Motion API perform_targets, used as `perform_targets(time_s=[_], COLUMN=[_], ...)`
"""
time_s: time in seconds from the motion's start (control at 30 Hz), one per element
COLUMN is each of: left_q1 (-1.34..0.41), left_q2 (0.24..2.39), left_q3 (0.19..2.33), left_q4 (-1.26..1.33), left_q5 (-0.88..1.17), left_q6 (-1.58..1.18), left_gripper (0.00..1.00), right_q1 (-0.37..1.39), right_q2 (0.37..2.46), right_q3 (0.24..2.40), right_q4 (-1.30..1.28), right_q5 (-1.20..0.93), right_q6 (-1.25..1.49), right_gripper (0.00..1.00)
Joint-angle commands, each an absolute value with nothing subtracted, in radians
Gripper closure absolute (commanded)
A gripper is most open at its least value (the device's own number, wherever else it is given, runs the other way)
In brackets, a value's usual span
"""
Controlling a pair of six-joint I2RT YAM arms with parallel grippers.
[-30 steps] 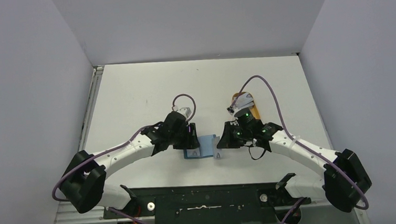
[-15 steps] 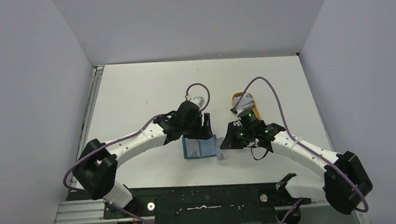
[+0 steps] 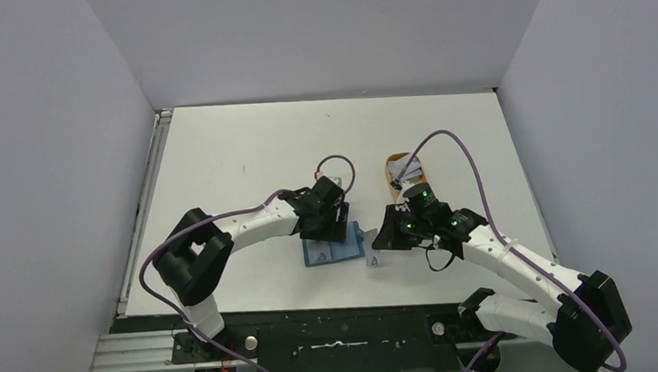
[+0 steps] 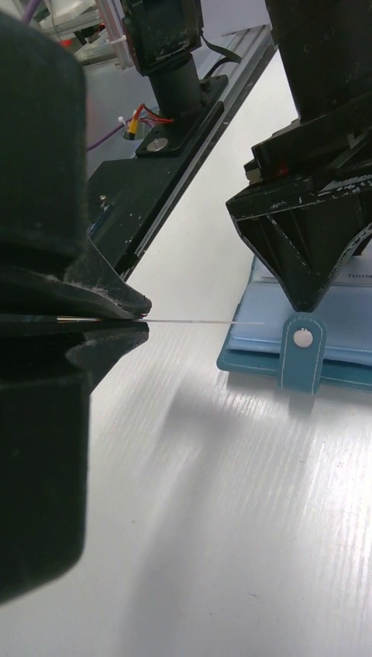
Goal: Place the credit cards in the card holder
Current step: Turn over the card slot in the card holder.
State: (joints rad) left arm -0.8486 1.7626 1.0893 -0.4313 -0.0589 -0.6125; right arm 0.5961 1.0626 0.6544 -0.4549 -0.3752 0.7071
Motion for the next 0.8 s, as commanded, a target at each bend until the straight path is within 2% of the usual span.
perform_targets(time_s=[0.0, 0.2, 0.57, 0.77], left_q1=[-0.867, -0.875, -0.881, -0.883], left_q2=[1.793, 1.816, 1.847, 1.836], left_q3=[1.137, 1.134, 1.11, 1.093], left_q4=[-0.459, -0.484, -0.478, -0.458], left_q5=[-0.108, -0.141, -0.163, -0.156], left_q6=[-0.593, -0.591, -0.584, -0.583], left_gripper=[0.34, 0.42, 0.75, 0.82], right_q1=[0.595, 0.611, 0.634, 0.631], right_q2=[1.048, 1.065, 1.093, 1.166], right_q3=[0.675, 0.678, 0.69, 0.707], right_q4=[-0.455, -0.436, -0.412, -0.396], right_q5=[-0.362, -0.368, -0.387, -0.437], right_q6=[0.691, 0.69, 0.682, 0.645], right_gripper=[1.0, 1.0, 1.0, 1.0])
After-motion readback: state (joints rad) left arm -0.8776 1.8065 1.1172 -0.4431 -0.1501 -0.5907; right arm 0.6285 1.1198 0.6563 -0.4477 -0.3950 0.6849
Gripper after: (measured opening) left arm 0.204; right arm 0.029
